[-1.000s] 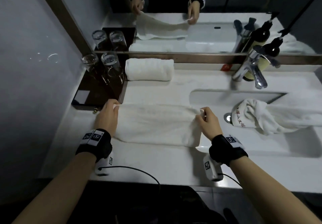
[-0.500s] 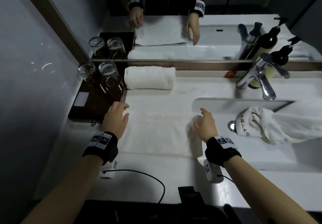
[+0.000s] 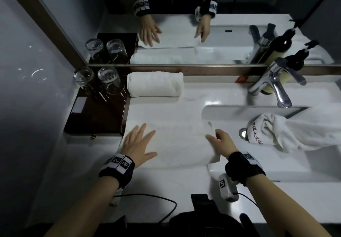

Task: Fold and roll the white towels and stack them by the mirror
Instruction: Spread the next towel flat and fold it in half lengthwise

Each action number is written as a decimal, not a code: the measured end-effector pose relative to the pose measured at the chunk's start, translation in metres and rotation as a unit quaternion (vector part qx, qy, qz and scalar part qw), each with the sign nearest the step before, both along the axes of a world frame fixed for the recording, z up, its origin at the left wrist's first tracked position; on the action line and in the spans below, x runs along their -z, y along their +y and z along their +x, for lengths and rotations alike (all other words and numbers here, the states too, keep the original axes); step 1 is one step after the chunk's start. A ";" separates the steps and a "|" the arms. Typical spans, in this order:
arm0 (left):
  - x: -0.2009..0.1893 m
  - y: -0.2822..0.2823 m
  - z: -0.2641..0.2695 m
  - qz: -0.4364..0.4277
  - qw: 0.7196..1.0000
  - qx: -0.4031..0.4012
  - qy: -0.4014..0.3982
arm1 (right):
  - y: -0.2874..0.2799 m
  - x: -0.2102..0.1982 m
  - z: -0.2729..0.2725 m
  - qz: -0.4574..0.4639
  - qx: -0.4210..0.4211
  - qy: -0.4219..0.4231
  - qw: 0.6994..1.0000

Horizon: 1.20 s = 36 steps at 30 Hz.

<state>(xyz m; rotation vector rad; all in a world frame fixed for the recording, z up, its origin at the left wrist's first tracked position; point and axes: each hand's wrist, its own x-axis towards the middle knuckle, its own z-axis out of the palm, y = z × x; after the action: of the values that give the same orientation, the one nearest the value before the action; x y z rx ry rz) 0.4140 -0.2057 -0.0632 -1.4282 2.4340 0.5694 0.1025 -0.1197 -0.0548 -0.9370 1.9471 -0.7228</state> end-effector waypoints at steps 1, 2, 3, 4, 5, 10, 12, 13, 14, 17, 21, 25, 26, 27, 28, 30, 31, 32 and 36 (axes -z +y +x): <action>0.002 0.000 -0.001 -0.005 1.000 0.000 -0.005 | -0.001 -0.002 0.000 0.001 -0.009 0.021 1.000; 0.003 0.001 -0.002 -0.010 1.000 0.001 -0.010 | 0.000 -0.003 -0.001 0.013 -0.023 0.024 0.999; 0.005 0.001 -0.003 -0.014 1.000 0.002 -0.014 | 0.002 -0.003 -0.002 0.036 -0.039 0.009 0.999; 0.006 0.001 -0.003 -0.018 1.000 0.002 -0.017 | 0.006 -0.004 -0.003 0.065 -0.053 -0.018 0.996; 0.006 0.001 -0.003 -0.021 1.000 0.003 -0.019 | 0.012 -0.004 -0.005 0.099 -0.067 -0.046 0.992; 0.011 0.004 -0.003 -0.027 0.999 0.000 -0.024 | 0.046 -0.003 -0.005 0.103 -0.096 -0.056 0.988; 0.012 0.006 -0.004 -0.028 0.999 -0.005 -0.024 | 0.055 -0.001 0.001 0.046 -0.042 -0.095 0.994; 0.012 0.006 -0.004 -0.028 0.999 -0.007 -0.025 | 0.058 0.000 0.002 0.032 -0.024 -0.090 0.995; 0.012 0.007 -0.004 -0.029 0.999 -0.007 -0.027 | 0.060 0.000 0.002 0.037 -0.017 -0.067 0.997; 0.010 0.009 -0.007 -0.036 0.999 -0.007 -0.029 | 0.061 0.002 0.000 0.082 -0.037 -0.023 0.996; 0.007 0.018 -0.008 -0.054 0.998 -0.019 -0.020 | 0.051 0.001 0.000 0.114 -0.060 0.062 0.990; 0.007 0.031 0.002 -0.053 0.998 -0.031 -0.027 | 0.025 0.002 0.008 0.081 0.004 0.038 0.996; 0.007 0.033 0.006 -0.047 0.998 -0.029 -0.032 | 0.016 0.006 0.009 0.103 0.016 0.020 0.994; 0.007 0.034 0.009 -0.040 0.998 -0.023 -0.038 | 0.009 0.009 0.010 0.127 0.026 0.002 0.992; 0.007 0.035 0.012 -0.035 0.998 -0.015 -0.043 | 0.002 0.013 0.010 0.141 0.032 -0.019 0.989; 0.004 0.035 0.016 -0.031 0.998 0.001 -0.050 | -0.009 0.020 0.012 0.122 0.056 -0.055 0.989; 0.002 0.035 0.017 -0.031 0.998 0.006 -0.051 | -0.013 0.021 0.013 0.095 0.079 -0.058 0.991; 0.001 0.035 0.019 -0.030 0.998 0.010 -0.052 | -0.016 0.021 0.013 0.062 0.108 -0.044 0.991; -0.003 0.035 0.024 -0.033 0.997 0.033 -0.055 | -0.029 0.010 0.008 -0.021 0.169 0.052 0.984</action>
<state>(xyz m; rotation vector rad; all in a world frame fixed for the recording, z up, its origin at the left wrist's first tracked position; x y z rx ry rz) 0.4377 -0.1709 -0.0601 -1.3604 2.4227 0.3882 0.1106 -0.1487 -0.0652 -0.6861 2.2206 -0.9243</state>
